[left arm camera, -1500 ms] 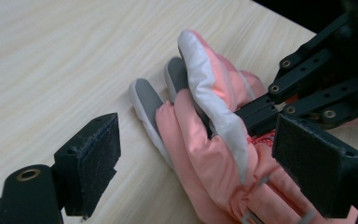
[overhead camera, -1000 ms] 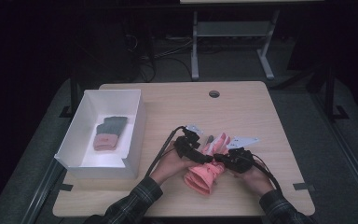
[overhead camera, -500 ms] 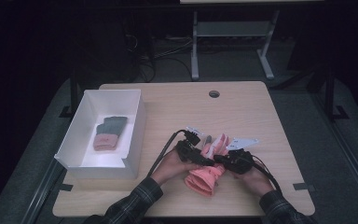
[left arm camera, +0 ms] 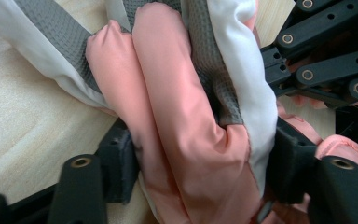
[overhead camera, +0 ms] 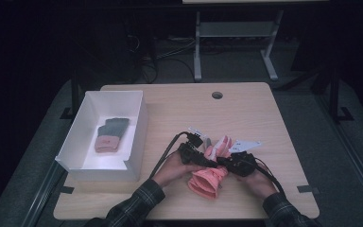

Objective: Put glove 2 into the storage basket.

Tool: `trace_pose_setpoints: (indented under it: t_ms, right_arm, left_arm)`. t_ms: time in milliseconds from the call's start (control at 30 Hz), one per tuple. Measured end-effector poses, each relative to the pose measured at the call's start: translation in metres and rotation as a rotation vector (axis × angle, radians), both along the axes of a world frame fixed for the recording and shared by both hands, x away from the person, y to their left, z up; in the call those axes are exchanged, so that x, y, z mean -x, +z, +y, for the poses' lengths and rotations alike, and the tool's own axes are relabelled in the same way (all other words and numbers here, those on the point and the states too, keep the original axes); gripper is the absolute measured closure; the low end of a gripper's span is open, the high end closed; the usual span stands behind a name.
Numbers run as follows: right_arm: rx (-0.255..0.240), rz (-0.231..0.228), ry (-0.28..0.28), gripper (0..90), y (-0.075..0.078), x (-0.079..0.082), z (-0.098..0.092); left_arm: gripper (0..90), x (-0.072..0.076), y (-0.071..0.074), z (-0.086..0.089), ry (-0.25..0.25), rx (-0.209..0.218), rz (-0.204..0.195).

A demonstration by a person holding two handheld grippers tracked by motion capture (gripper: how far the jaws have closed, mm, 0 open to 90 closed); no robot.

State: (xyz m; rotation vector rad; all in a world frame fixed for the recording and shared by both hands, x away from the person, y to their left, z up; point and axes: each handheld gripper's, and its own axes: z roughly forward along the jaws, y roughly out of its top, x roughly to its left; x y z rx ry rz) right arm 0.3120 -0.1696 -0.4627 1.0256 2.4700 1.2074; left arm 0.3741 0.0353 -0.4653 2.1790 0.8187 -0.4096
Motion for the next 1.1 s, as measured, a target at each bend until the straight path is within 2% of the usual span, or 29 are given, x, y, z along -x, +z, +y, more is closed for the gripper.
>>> trace_pose_setpoints:
  t_ms: [267,433,533,667,767,833,900,1067,1100]
  right_arm:
    - [-0.003,-0.002,-0.003,90.0,0.0,-0.001,-0.001]
    - [-0.002,-0.016,-0.005,90.0,0.001,0.0,-0.002]
    - [-0.018,-0.01,-0.004,90.0,0.004,0.001,-0.005]
    - [-0.036,-0.013,0.013,81.7,0.007,0.003,-0.009]
    - [-0.054,-0.007,0.024,72.9,0.011,0.006,-0.012]
    - [-0.072,-0.011,0.019,63.7,0.015,0.01,-0.017]
    - [-0.082,-0.031,-0.005,55.8,0.017,0.013,-0.025]
    - [-0.073,-0.085,-0.091,41.0,0.019,0.019,-0.051]
    - [-0.071,-0.102,-0.124,38.0,0.018,0.02,-0.058]
  left_arm:
    - [55.8,0.001,0.0,0.004,0.005,0.008,-0.019]
    - [60.9,0.003,0.002,0.005,0.002,0.007,-0.052]
    - [61.1,0.005,0.003,0.006,0.003,0.009,-0.074]
    - [60.7,0.006,0.005,0.005,-0.011,0.007,-0.097]
    - [61.2,0.007,0.007,0.005,-0.028,0.0,-0.127]
    - [62.2,0.009,0.008,0.005,-0.024,0.003,-0.135]
    - [62.9,0.009,0.01,0.005,-0.034,0.003,-0.149]
    - [63.2,0.008,0.016,0.009,-0.041,0.036,-0.14]
    - [63.2,0.008,0.017,0.01,-0.033,0.043,-0.136]
